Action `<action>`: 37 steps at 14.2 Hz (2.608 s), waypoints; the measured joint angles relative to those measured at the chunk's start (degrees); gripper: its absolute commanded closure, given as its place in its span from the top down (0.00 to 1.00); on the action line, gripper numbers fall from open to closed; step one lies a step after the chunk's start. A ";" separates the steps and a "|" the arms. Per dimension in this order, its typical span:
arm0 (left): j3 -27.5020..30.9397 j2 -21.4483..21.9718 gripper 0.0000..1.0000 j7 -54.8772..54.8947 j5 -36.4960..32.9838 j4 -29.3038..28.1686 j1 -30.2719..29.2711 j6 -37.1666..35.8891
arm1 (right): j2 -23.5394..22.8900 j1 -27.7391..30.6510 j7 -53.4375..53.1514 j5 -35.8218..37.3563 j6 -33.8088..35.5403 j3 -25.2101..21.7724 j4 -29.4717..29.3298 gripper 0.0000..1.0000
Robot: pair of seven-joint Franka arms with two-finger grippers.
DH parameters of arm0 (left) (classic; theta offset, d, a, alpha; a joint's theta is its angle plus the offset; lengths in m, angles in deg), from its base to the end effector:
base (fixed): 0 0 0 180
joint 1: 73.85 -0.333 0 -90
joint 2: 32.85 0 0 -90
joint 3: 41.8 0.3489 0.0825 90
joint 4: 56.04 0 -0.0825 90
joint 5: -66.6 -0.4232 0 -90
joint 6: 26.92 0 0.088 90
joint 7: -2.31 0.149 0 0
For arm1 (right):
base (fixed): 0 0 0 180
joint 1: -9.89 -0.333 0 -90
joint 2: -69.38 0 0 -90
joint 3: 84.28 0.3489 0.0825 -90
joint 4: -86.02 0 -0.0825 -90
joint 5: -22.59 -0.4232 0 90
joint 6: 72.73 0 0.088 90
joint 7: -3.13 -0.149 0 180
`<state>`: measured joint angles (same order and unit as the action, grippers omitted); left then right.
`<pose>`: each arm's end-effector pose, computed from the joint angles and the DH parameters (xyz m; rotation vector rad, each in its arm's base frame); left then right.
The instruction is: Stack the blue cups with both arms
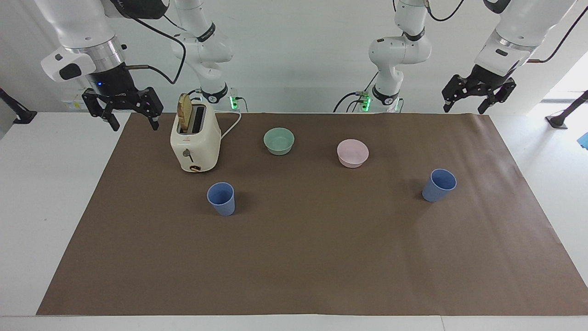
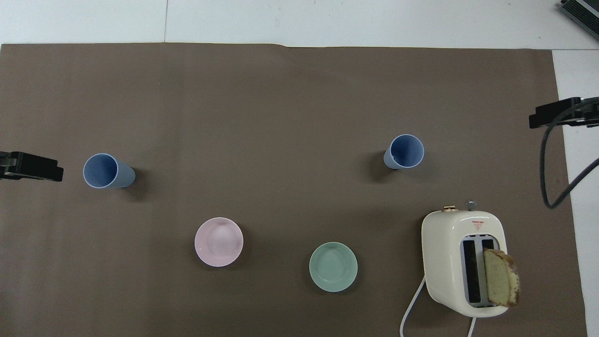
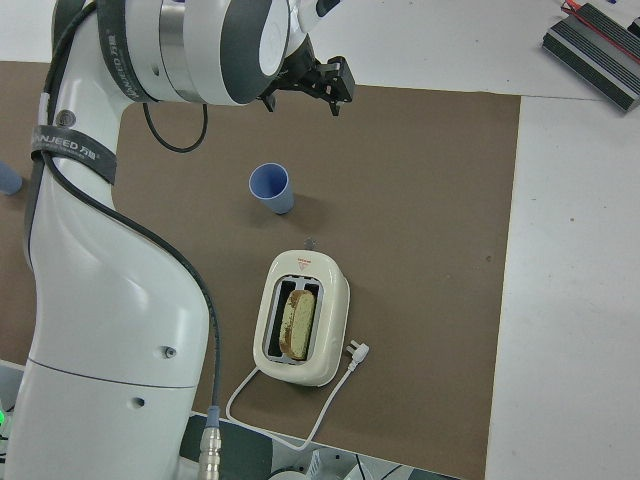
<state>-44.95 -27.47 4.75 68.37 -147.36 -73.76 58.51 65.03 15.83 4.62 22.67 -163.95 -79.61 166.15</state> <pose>0.5512 -0.0375 0.6505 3.1120 -0.1576 -0.0144 0.6266 -0.0163 0.6600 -3.1342 -0.0050 -0.1851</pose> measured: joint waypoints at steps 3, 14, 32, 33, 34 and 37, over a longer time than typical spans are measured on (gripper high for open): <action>0.00 0.05 1.00 0.00 0.00 -0.02 0.00 0.00 | 0.00 0.00 0.00 0.00 0.00 0.00 0.00 1.00; 0.06 0.18 1.00 0.00 0.00 -0.47 0.00 0.00 | 0.00 0.00 0.00 0.00 0.00 0.00 0.00 1.00; 1.25 -4.28 1.00 -4.46 0.00 -18.12 -8.90 22.06 | 0.00 0.00 0.00 0.00 0.00 0.00 0.00 1.00; 1.16 -5.16 1.00 -5.28 0.01 -19.18 -8.89 23.49 | 0.00 0.00 0.00 0.00 0.00 0.00 0.00 1.00; 1.10 -5.90 1.00 -5.78 0.01 -20.30 -8.89 25.02 | 0.00 0.00 0.00 0.00 0.00 0.00 0.00 1.00; 0.91 -7.55 1.00 -7.32 1.06 -24.69 -8.86 30.61 | 0.00 0.00 0.00 0.00 0.00 0.00 0.00 1.00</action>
<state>-44.04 -35.03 -2.57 69.43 -172.04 -82.61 89.13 65.03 15.83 4.62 22.67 -163.95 -79.61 166.15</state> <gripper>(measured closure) 0.000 0.000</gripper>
